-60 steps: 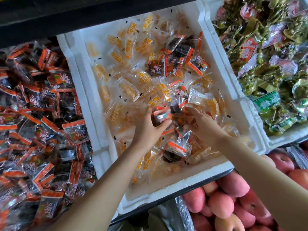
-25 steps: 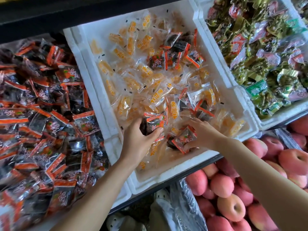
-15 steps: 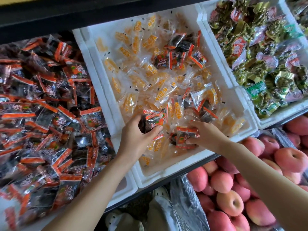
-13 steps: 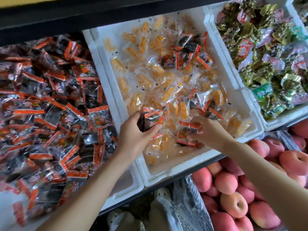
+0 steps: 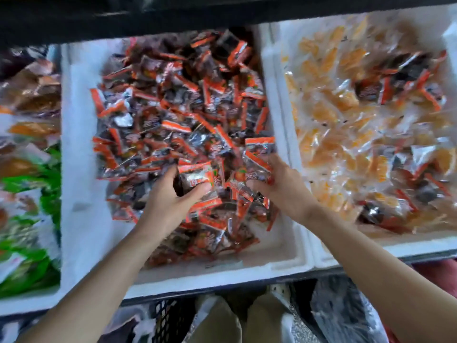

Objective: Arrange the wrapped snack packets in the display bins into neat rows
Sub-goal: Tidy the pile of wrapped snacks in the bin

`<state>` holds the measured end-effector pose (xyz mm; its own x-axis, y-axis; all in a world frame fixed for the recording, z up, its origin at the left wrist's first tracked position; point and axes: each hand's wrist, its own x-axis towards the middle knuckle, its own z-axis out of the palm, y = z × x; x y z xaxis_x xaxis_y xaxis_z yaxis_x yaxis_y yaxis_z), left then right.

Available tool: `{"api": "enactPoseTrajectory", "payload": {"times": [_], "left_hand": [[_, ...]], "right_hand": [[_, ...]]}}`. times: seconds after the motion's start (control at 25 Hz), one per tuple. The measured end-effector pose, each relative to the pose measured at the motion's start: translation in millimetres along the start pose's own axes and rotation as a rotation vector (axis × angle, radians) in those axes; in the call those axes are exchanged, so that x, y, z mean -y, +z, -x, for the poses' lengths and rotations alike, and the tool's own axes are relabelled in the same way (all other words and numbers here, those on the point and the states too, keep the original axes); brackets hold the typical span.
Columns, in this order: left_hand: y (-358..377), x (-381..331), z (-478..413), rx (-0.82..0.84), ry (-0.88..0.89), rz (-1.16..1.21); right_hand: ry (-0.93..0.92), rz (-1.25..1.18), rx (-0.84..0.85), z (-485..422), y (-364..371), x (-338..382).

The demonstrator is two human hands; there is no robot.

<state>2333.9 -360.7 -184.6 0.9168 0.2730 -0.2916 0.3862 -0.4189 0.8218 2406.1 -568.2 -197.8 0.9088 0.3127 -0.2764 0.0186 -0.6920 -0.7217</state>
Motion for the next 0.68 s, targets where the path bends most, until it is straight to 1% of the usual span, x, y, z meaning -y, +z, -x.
{"api": "enactPoseTrajectory", "payload": {"times": [0.08, 0.16, 0.2, 0.28, 0.32, 0.36, 0.4, 0.44, 0.52, 0.56, 0.6, 0.68], "left_hand": [[-14, 22, -2, -0.054, -0.05, -0.018], [-23, 34, -3, -0.139, -0.059, 0.001], [-27, 38, -4, -0.178, -0.045, -0.015], [-34, 39, -5, -0.289, 0.037, -0.112], [-36, 37, -5, -0.332, 0.092, -0.159], [-36, 35, -6, -0.346, 0.147, -0.19], [-36, 35, -6, -0.319, 0.195, -0.21], [-33, 32, -7, -0.257, 0.22, -0.225], [-26, 32, -10, -0.064, 0.194, -0.302], [-21, 34, -12, 0.022, 0.175, -0.397], [-17, 36, -15, 0.067, 0.159, -0.523], [-10, 36, -18, 0.064, 0.138, -0.726]], "right_hand": [[-0.005, -0.011, 0.013, -13, 21, 6], [0.021, -0.08, -0.038, -23, 34, 9], [0.008, -0.073, -0.084, -26, 37, 11], [-0.088, 0.129, -0.198, -28, 41, 12], [-0.154, 0.244, -0.226, -26, 42, 12], [-0.224, 0.332, -0.199, -23, 44, 12], [-0.282, 0.392, -0.124, -20, 45, 11], [-0.324, 0.442, -0.042, -16, 47, 9], [-0.368, 0.526, 0.055, -13, 49, -1], [-0.371, 0.552, 0.072, -13, 48, -6], [-0.378, 0.569, 0.071, -13, 47, -8], [-0.432, 0.629, 0.038, -9, 47, -13]]}}
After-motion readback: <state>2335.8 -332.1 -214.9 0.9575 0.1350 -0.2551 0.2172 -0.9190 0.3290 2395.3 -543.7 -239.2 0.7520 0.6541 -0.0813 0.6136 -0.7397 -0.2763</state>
